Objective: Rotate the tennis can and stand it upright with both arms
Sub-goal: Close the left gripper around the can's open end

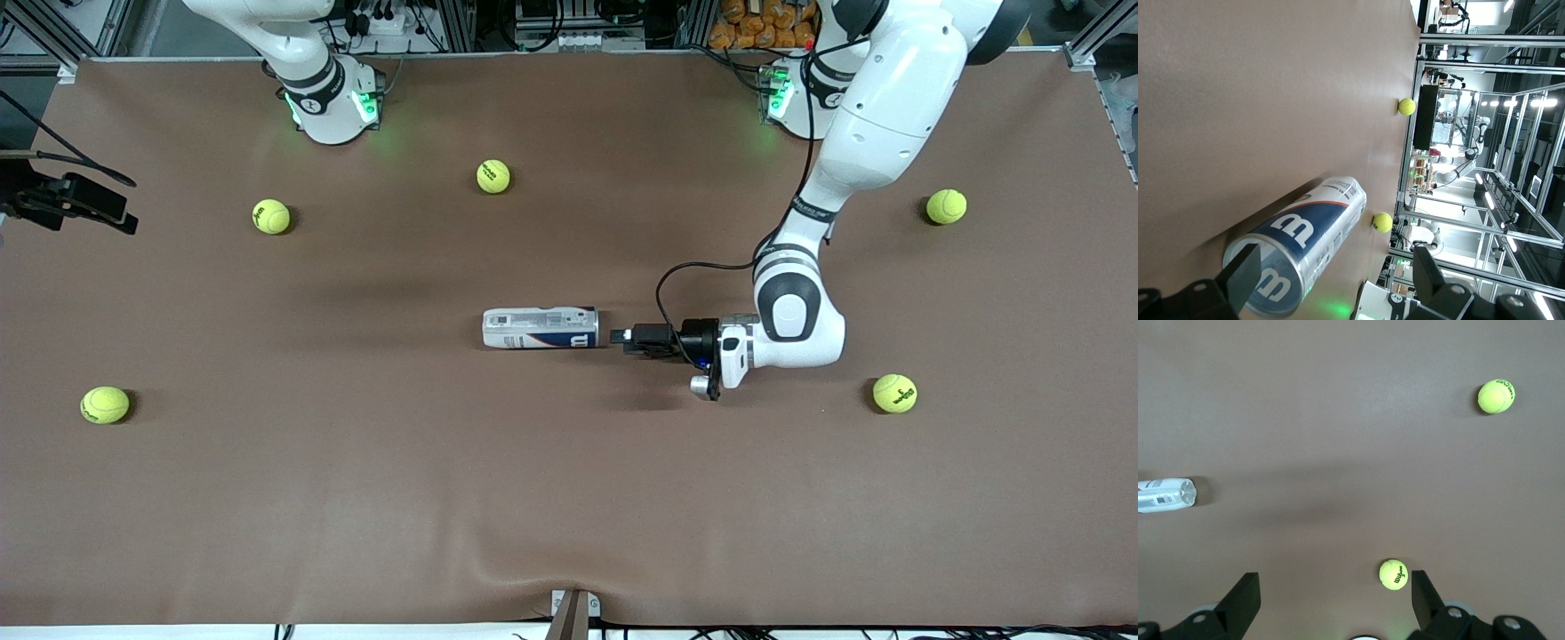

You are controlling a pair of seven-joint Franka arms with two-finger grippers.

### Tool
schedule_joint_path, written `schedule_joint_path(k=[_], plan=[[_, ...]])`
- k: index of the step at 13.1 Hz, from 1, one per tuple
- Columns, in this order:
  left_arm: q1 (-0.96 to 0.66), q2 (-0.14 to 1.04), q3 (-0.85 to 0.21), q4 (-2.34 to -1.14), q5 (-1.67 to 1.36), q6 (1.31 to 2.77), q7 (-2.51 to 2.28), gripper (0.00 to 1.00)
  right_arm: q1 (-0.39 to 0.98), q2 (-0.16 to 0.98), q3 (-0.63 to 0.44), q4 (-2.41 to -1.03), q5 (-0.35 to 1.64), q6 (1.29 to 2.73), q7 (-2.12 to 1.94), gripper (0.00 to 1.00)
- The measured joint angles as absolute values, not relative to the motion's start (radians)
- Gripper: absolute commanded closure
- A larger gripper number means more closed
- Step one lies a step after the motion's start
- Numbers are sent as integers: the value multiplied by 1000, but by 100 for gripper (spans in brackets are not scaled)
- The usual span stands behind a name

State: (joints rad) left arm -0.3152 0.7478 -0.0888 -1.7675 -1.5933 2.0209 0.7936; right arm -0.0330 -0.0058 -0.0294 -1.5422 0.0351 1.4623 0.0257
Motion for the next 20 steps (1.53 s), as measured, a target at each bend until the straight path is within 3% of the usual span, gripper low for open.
schedule_joint_path(k=[12, 14, 18, 19, 20], plan=[[-365, 775, -108, -1796, -1688, 2021, 794, 0, -22, -6, -33, -1524, 28, 1405, 30, 0], [-370, 787, -109, -1793, -1695, 2021, 794, 18, -22, -6, -36, -1515, 27, 1401, 30, 0], [-385, 808, -110, -1775, -1717, 2021, 794, 89, -22, -6, -35, -1504, 27, 1398, 31, 0], [-386, 810, -110, -1773, -1717, 2021, 794, 100, -22, -6, -35, -1504, 27, 1398, 31, 0], [-385, 811, -109, -1771, -1717, 2021, 794, 100, -22, -6, -35, -1504, 27, 1398, 31, 0]])
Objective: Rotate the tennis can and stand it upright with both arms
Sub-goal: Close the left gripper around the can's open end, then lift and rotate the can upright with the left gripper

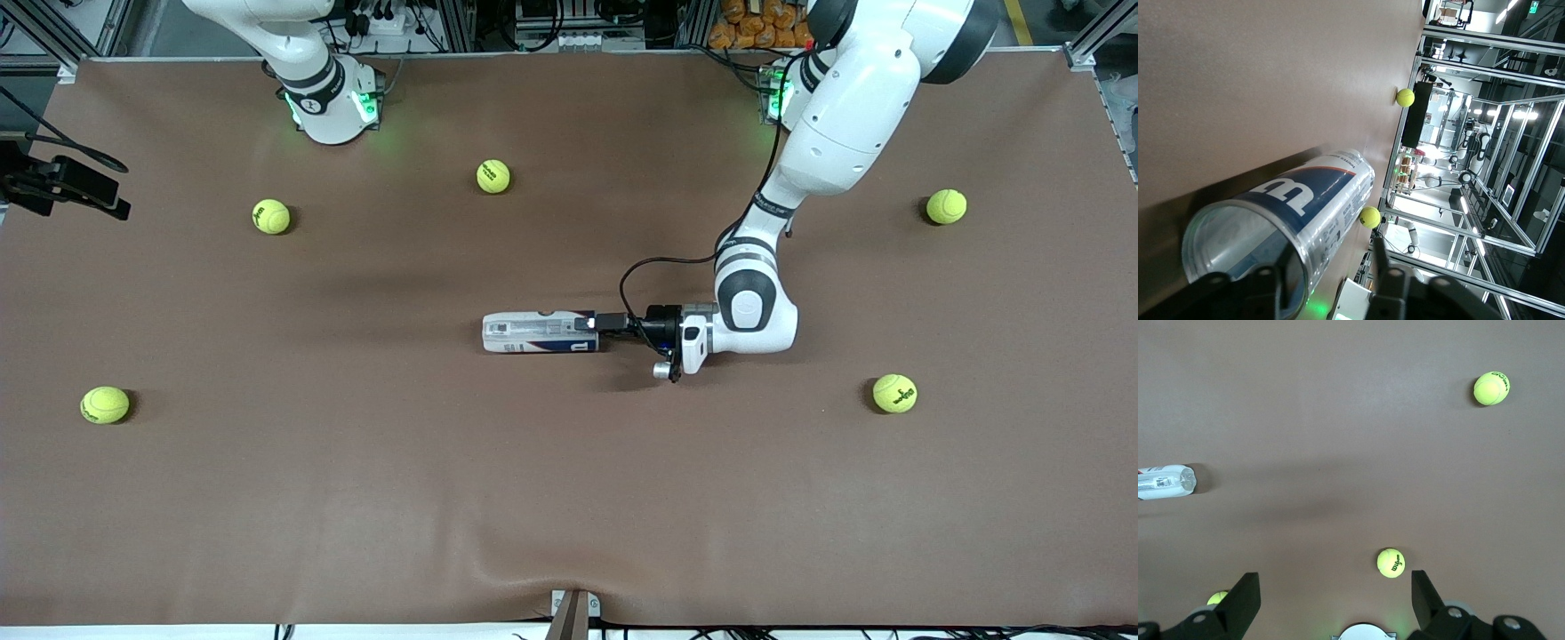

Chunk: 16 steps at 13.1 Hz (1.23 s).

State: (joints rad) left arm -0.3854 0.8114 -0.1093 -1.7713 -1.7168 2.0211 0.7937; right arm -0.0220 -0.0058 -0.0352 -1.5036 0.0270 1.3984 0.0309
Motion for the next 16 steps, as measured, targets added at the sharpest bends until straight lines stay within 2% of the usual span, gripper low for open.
schedule_joint_path(k=[8, 16], plan=[[-376, 800, -108, -1722, -1711, 1967, 703, 100, -22, -6, -36, -1503, 26, 1399, 31, 0], [-376, 658, -96, -1634, -1389, 1966, 267, 100, -22, -6, -36, -1497, 26, 1399, 31, 0]])
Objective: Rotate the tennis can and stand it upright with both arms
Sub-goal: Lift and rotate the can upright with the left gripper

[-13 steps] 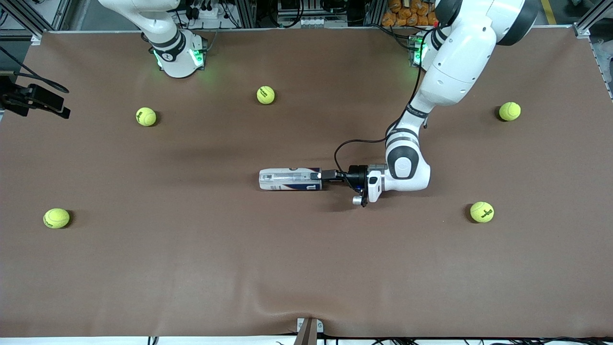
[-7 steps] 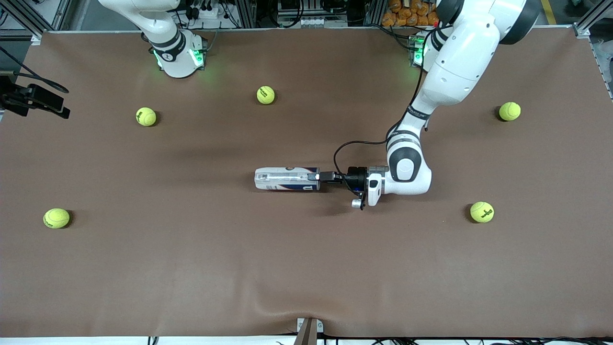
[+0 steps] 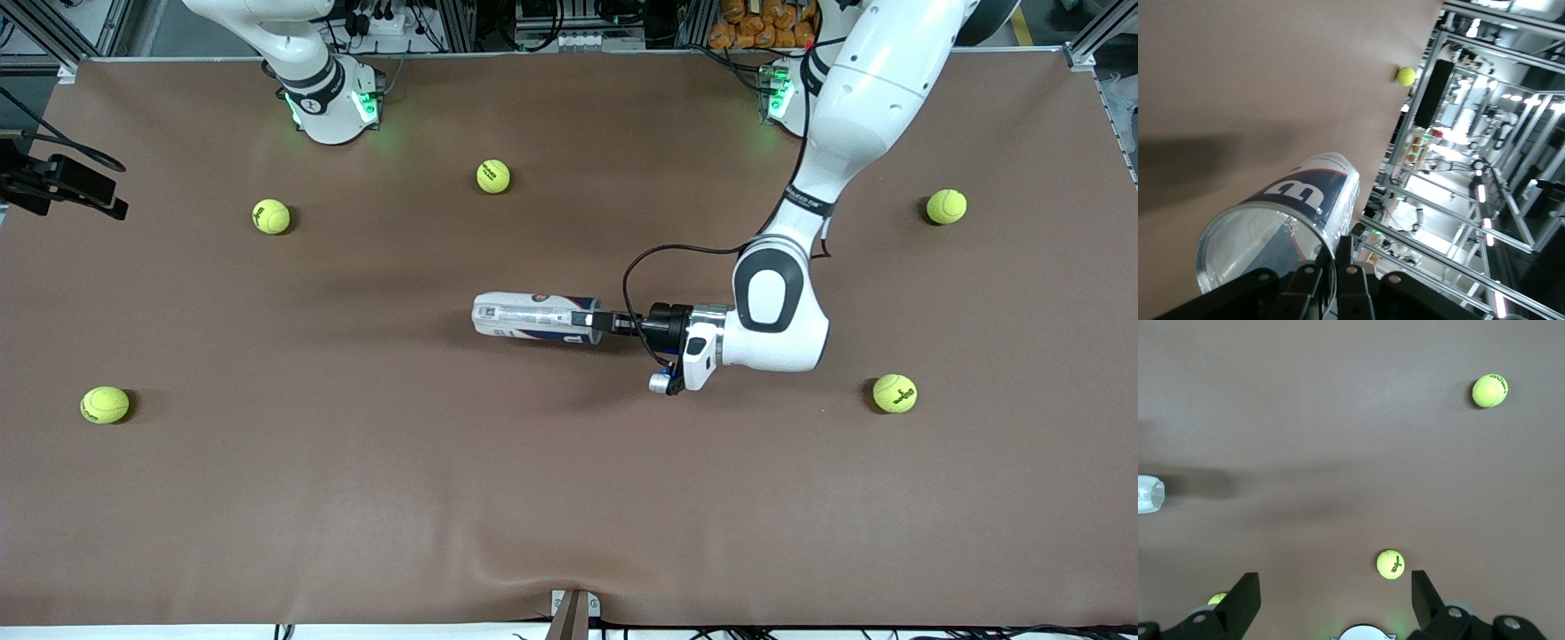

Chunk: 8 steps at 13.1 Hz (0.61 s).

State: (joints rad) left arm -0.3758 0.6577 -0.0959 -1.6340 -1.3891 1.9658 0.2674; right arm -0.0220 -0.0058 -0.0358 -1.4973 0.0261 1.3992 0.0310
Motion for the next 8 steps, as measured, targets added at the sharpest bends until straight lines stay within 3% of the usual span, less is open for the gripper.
schedule_joint_path(k=[8], plan=[[-387, 581, -104, -1488, -829, 1977, -212, 100, -22, -6, -36, -1497, 26, 1399, 31, 0]])
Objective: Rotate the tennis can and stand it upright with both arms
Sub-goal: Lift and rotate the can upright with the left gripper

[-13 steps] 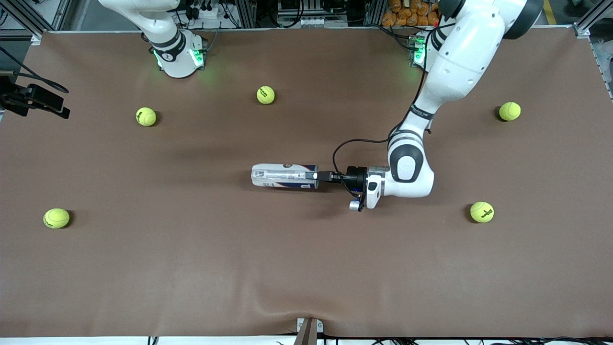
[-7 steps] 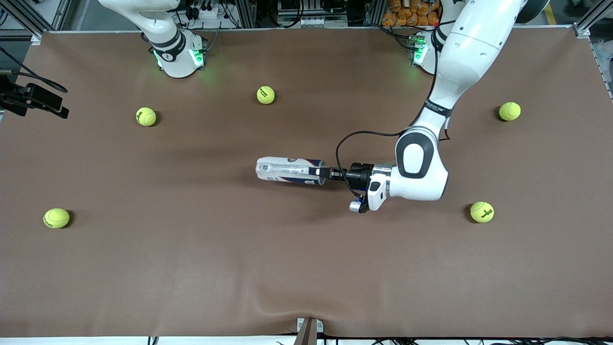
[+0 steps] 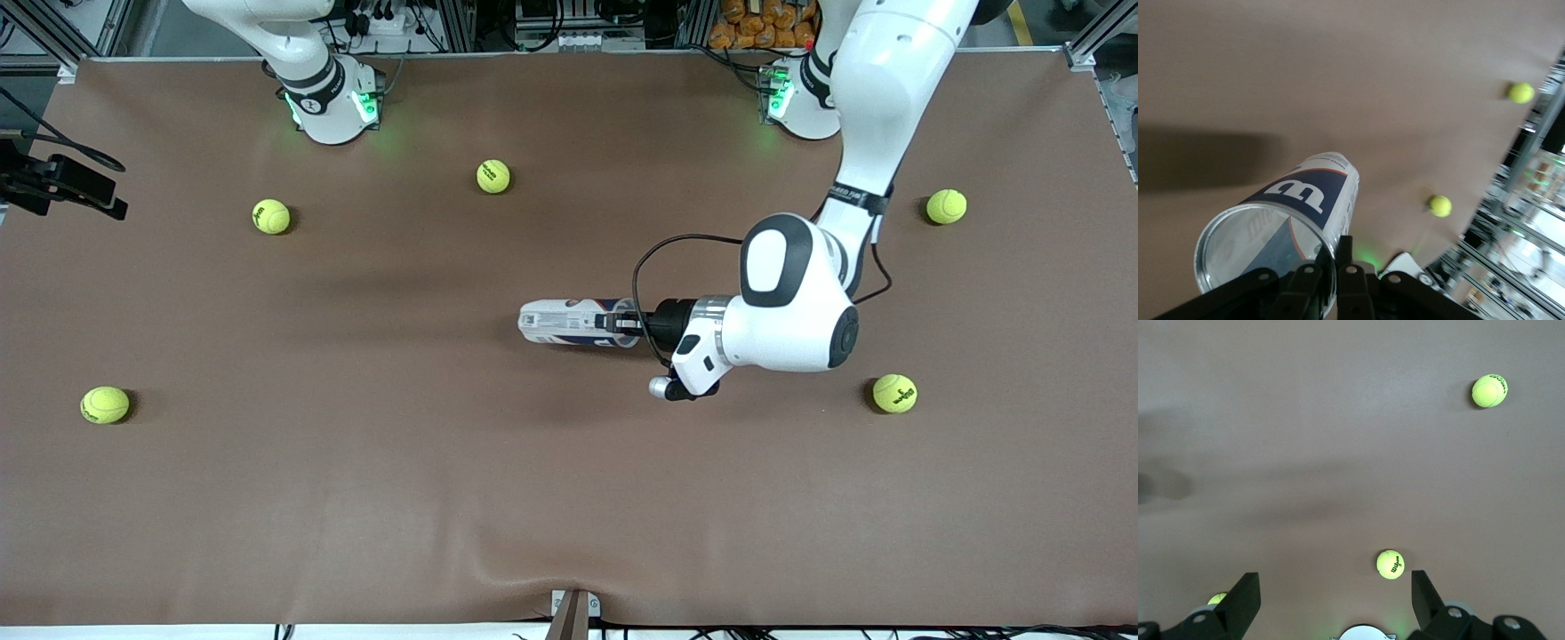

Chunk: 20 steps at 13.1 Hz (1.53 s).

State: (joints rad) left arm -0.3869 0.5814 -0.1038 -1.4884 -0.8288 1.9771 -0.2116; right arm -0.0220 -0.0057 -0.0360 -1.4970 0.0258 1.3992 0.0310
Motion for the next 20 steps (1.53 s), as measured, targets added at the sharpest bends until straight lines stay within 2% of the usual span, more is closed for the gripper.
schedule_joint_path(k=[6, 11, 20], plan=[[-553, 537, -113, -1440, -346, 1979, -724, 100, -22, -6, -36, -1497, 26, 1399, 31, 0], [-660, 537, -111, -1433, -116, 1976, -927, 100, -22, -6, -36, -1497, 26, 1399, 31, 0], [-753, 563, -104, -1434, -11, 1952, -1101, 100, -22, -6, -36, -1497, 26, 1399, 31, 0]])
